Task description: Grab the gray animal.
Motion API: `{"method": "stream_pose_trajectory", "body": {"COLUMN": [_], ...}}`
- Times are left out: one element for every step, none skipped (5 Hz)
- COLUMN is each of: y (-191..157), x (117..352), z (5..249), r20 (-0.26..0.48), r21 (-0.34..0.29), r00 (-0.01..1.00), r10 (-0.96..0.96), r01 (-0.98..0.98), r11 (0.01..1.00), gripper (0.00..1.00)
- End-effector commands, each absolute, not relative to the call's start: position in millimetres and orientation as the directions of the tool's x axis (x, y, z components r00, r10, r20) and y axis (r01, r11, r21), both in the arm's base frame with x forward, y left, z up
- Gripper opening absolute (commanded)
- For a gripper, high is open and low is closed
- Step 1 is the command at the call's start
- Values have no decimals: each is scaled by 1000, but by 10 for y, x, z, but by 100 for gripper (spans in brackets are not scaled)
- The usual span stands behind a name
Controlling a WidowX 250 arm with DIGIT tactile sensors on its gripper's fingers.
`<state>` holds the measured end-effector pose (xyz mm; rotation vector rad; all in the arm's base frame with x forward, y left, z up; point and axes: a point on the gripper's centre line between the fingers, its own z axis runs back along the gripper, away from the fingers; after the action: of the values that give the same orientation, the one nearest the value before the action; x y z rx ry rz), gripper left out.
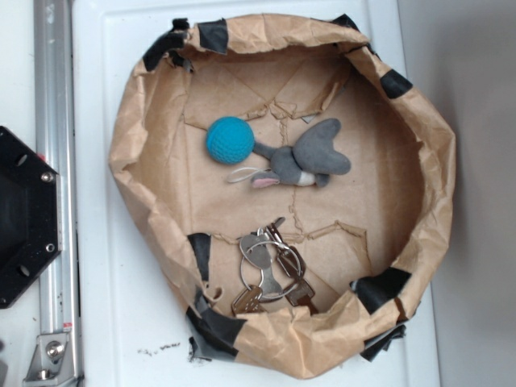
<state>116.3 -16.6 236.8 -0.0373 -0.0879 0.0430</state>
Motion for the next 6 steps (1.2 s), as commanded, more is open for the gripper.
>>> {"method": "stream_pose_trajectory", "body": {"y": [-166, -141, -122, -29, 85, 157], "x": [1163, 1570, 1969, 2196, 2384, 2566], "z": [2368, 2148, 1891, 1696, 1408, 1010], "r20": [87, 114, 124, 105, 83, 31], "r21": [-39, -97, -61, -26, 18, 115], "r00": [995, 989, 991, 994, 996, 1000], "r10": [45, 96, 47, 21, 23, -2], "r01": [-41, -85, -39, -18, -25, -2], "r11": [998, 992, 997, 1000, 1000, 993], "gripper": [100, 100, 100, 100, 100, 100]}}
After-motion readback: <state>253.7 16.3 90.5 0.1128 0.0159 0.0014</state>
